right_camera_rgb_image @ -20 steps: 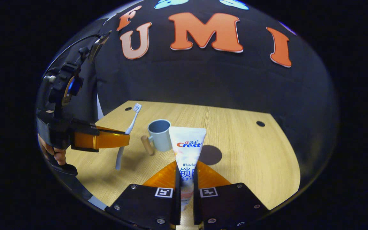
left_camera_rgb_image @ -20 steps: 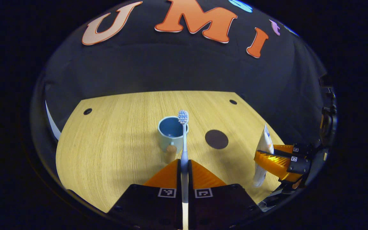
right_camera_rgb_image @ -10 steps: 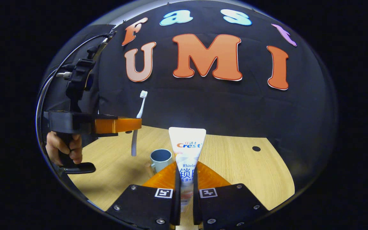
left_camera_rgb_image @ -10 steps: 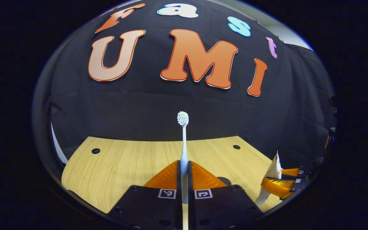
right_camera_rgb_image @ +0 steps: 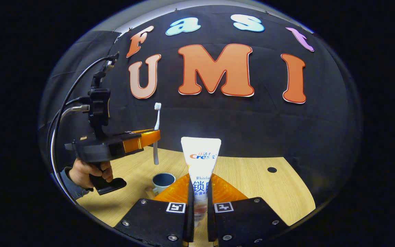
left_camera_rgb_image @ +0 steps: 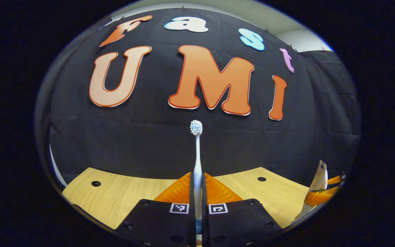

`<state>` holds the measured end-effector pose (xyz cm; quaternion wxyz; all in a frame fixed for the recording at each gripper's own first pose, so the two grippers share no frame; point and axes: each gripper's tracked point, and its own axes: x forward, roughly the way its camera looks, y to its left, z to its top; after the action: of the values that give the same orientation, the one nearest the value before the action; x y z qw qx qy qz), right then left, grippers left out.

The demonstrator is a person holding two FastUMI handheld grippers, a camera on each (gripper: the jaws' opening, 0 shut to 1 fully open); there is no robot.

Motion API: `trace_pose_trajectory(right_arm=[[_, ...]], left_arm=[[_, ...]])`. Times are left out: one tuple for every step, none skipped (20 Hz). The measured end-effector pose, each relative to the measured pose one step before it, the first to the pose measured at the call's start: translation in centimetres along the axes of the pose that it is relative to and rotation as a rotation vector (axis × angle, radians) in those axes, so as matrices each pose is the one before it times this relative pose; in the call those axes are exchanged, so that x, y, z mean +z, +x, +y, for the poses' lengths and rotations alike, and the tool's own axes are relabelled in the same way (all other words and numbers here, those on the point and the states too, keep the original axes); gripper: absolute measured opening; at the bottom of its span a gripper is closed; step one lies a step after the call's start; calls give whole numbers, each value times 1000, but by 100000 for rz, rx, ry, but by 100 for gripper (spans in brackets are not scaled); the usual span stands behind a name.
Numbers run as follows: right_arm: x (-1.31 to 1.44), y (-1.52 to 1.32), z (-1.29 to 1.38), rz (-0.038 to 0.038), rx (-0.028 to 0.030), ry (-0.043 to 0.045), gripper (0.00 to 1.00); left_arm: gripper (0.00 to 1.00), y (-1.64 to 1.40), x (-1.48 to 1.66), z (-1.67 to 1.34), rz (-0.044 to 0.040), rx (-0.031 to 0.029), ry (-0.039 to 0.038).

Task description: Put the toothbrush and toothpaste on the desktop into the cup, then pick up the cup and place it on the coaster on the desktop.

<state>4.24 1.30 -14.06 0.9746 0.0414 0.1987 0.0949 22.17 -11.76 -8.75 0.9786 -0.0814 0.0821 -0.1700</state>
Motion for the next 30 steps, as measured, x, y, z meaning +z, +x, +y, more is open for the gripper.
trace_pose_trajectory(right_arm=[[137,340,-52,-193,81,-406,16],[137,2,48,-545,129,-335,16],[-42,268,-125,50,62,-73,16],[-106,463,73,249,194,347,16],[-181,324,44,737,450,338,16],[-92,173,61,245,335,183,16],[-2,300,-14,173,-115,36,16],[17,180,-31,-123,26,-66,16],[37,198,-22,-107,-34,157,16],[-92,61,35,-89,322,152,16],[41,43,-100,49,-144,351,16],[15,69,-71,-88,-33,50,16],[28,124,-160,-18,-450,160,16],[71,43,21,-25,23,-52,16],[55,33,9,-152,-117,193,16],[34,-137,51,-193,41,-96,16],[77,-28,-33,-85,-218,-80,16],[41,-112,-32,-113,-12,-329,16],[77,4,51,-253,-73,-258,16],[18,31,-126,-168,-281,-44,16],[97,75,16,-220,25,37,16],[158,-53,-32,-252,-80,179,16],[216,78,17,-216,-107,199,16],[185,7,75,-532,35,194,16],[283,71,153,-540,176,-119,16],[287,92,92,-913,-25,-192,16],[338,105,182,-757,87,-222,16],[232,69,236,-797,266,103,16],[241,119,345,-480,645,172,16],[252,266,439,-1041,652,543,16]], left_arm=[[7,411,-708,4,761,-256,-974],[6,157,-753,55,448,278,384],[6,326,-736,318,982,1104,454],[6,54,-859,-41,1387,-66,222],[6,82,-478,25,656,274,433],[7,159,-347,261,-123,543,667],[7,45,-126,-48,126,-456,-490],[7,-15,-261,-125,254,-222,-265],[8,40,42,61,5,-151,-452],[8,-128,-168,-122,493,-196,110],[10,-99,57,-21,-87,116,391],[11,-253,27,-286,-271,-1152,327],[18,-267,-121,-291,797,-720,232],[25,126,-271,147,112,557,867],[37,56,-58,-57,237,-488,-308],[43,-130,-196,-160,270,-515,-537],[55,-13,-47,31,314,356,-94],[61,-178,-52,-79,-107,-583,-339],[71,-131,67,107,219,496,257],[75,-260,306,-25,-1343,-343,-494],[83,-314,459,28,-706,-140,-154],[84,-120,177,-65,-826,232,372],[84,-312,326,-20,-471,70,624],[87,-386,306,-143,-627,-641,406],[92,-482,473,74,-360,193,539],[94,-358,306,124,-811,553,280],[96,-517,592,238,-965,903,426],[96,-518,305,173,-772,757,407],[98,-489,332,144,-269,675,622],[98,-639,195,327,-98,1376,494]])
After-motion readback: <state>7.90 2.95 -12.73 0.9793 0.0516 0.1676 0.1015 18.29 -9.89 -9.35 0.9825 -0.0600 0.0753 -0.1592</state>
